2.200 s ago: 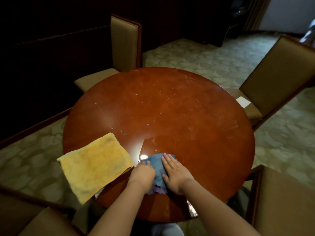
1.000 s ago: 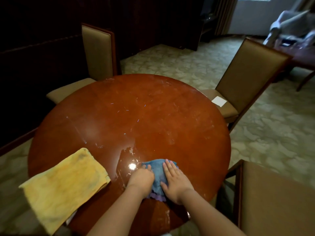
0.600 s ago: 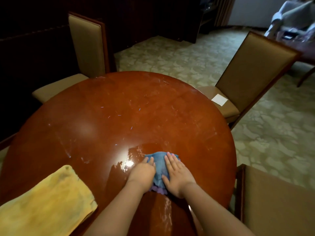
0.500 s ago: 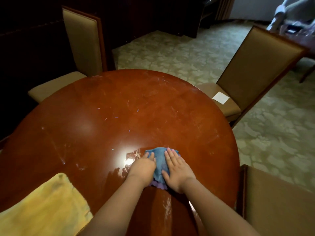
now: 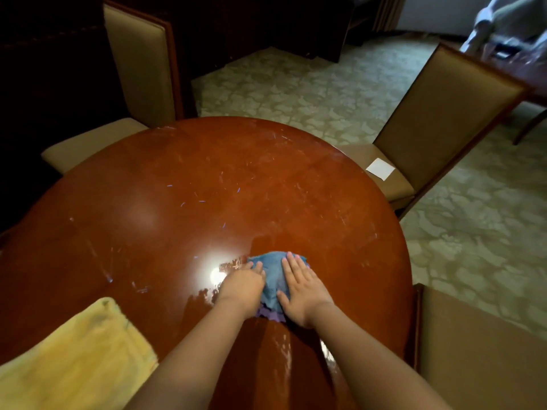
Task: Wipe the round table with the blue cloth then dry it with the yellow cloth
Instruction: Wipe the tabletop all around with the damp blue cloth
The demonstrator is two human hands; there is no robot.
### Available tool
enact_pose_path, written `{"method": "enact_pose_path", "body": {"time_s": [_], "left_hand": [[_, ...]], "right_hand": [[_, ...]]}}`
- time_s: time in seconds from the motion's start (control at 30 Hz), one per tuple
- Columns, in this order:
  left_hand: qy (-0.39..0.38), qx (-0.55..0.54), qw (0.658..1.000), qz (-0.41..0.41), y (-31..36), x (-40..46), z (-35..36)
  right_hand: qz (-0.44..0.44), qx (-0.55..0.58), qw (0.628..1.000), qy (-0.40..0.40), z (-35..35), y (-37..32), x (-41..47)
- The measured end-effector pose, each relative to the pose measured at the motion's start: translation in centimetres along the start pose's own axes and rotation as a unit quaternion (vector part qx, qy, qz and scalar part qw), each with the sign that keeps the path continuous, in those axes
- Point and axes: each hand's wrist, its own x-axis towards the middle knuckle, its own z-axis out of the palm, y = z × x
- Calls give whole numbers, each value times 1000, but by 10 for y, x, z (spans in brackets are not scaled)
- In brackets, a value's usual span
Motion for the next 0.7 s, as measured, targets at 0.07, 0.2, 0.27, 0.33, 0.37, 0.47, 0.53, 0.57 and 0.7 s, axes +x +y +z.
{"method": "enact_pose_path", "body": {"time_s": [0.07,0.2,0.27,0.33,0.37,0.47,0.53,0.57,0.7], "left_hand": [[-17,12,1000,1,11,-27,6],[-50,27,998,-12,24,-83,20],[-60,34,997,-24,27,-110,26],[-73,32,996,-43,27,-135,33],[-78,30,995,-52,26,-145,36],[-94,26,993,-68,21,-169,44],[-98,25,992,-76,18,-177,48],[-93,25,992,-78,16,-179,50],[-77,19,993,-88,9,-174,52]], "right_hand": [[0,11,1000,-6,11,-14,-24],[-9,20,1000,-1,33,-48,-70],[-14,25,1000,4,44,-67,-88],[-24,28,999,0,52,-87,-104],[-30,31,999,-2,55,-96,-110],[-48,28,998,-7,65,-116,-119],[-56,28,998,-8,66,-124,-119],[-60,23,998,-7,66,-126,-119],[-85,-4,996,4,60,-127,-106]]}}
